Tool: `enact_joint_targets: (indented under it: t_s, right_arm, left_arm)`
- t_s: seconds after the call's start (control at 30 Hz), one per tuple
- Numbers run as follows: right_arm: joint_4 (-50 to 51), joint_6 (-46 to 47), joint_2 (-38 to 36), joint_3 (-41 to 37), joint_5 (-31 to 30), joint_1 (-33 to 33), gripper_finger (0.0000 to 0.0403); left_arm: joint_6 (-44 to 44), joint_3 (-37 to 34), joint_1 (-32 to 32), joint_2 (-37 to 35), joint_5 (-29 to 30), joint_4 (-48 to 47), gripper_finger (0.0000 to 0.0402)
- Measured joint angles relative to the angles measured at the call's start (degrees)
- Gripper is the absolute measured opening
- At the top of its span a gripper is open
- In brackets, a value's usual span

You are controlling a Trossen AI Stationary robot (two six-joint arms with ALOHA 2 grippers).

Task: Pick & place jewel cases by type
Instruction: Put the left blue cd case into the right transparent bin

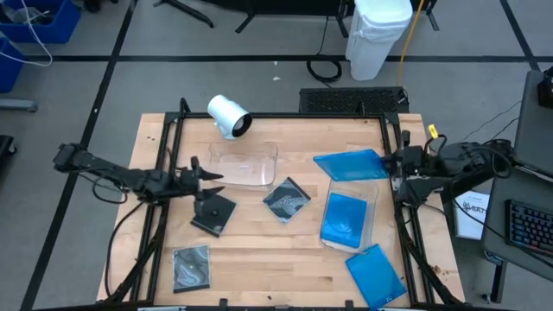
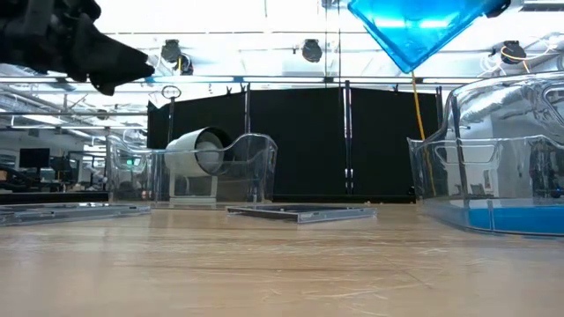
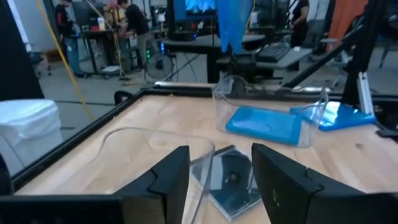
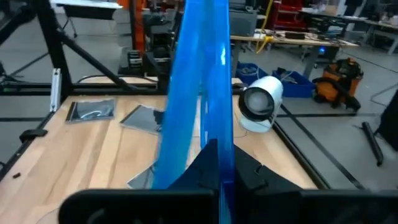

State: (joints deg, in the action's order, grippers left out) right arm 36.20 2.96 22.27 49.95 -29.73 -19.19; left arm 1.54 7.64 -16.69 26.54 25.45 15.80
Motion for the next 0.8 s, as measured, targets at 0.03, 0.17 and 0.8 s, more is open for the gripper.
enact_joint_targets:
  t_s: [0.03, 0.17, 0.8]
  right_arm:
    - [0.7, 0.6, -0.7, 0.0, 0.0, 0.3, 0.0000]
    - [1.5, 3.5, -3.5, -0.7, 0.0, 0.9, 0.0000]
    - [-13.2, 4.7, -19.1, -19.0, 4.9, 0.9, 0.0000]
  left_arm:
    - [-0.2, -0.3, 0.0, -1.5, 0.0, -1.4, 0.0179]
    - [-0.4, -0.4, 0.0, -7.0, -0.1, -8.3, 0.0179]
    - [-3.2, -0.1, 0.3, -26.3, 2.2, -25.1, 0.0179]
